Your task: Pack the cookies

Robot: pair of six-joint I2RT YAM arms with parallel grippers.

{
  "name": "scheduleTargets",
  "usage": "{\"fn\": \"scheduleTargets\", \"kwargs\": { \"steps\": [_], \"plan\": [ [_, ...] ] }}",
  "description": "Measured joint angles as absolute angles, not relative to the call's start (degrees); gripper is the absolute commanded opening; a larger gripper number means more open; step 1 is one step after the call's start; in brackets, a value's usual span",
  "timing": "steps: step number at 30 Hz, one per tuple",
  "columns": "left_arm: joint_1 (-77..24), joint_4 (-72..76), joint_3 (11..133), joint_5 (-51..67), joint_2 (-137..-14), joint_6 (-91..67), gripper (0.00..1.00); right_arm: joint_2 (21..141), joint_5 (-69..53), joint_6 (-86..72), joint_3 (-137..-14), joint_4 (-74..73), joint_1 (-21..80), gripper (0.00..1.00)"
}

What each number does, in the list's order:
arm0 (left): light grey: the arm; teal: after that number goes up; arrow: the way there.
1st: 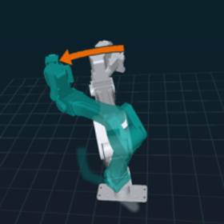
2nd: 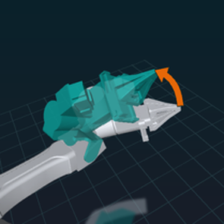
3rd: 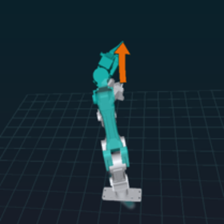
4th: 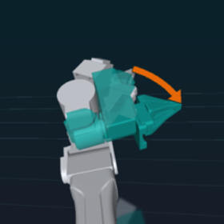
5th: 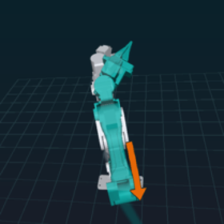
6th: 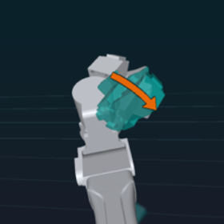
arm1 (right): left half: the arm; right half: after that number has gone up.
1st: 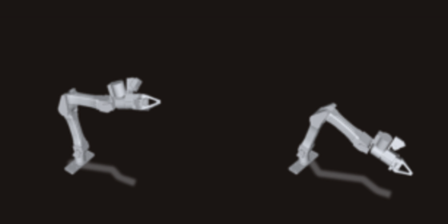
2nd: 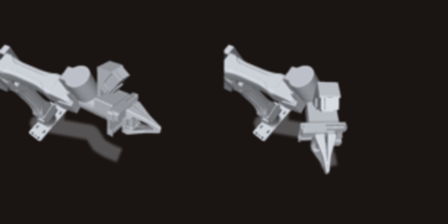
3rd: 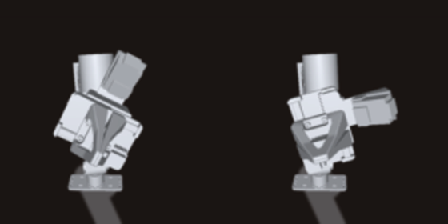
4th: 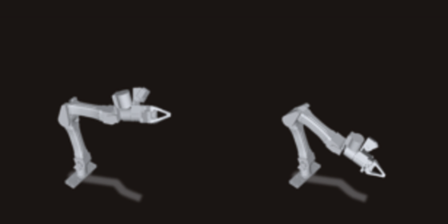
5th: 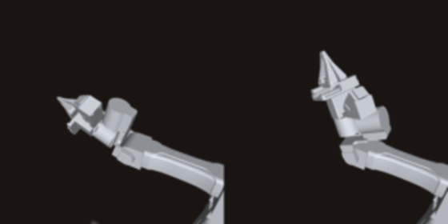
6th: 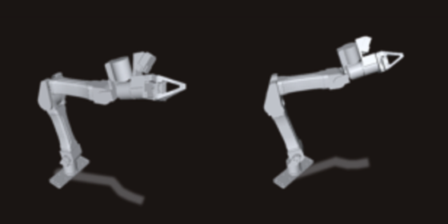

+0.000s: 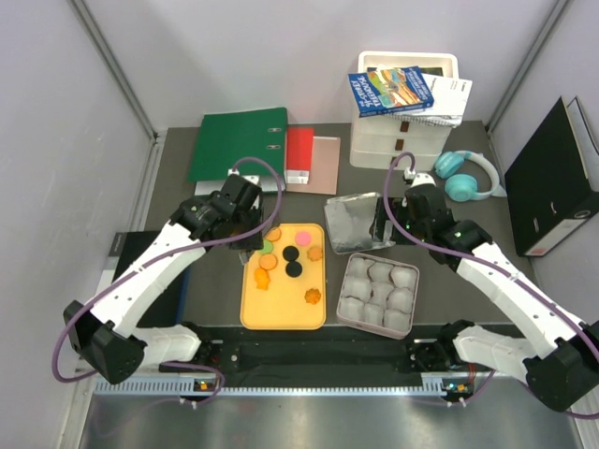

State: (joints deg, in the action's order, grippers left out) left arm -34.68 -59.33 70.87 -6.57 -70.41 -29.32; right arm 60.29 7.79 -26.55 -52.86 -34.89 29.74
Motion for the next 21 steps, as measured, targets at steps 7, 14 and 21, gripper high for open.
{"fn": "scheduleTargets", "kwargs": {
  "steps": [7, 14, 21],
  "plan": [
    [-34.98, -59.64, 71.22, -7.07, -70.41, -28.53, 0.37, 60.29, 7.86, -26.57, -52.86, -34.89, 29.74, 0.99],
    [-39.48, -59.64, 71.59, -7.09, -68.97, -26.89, 0.40, 60.29, 7.88, -26.59, -52.86, -34.92, 29.74, 0.99],
    [-48.73, -58.74, 71.57, -7.29, -67.37, -26.59, 0.42, 60.34, 7.86, -26.65, -52.86, -34.92, 29.74, 0.99]
  ]
}}
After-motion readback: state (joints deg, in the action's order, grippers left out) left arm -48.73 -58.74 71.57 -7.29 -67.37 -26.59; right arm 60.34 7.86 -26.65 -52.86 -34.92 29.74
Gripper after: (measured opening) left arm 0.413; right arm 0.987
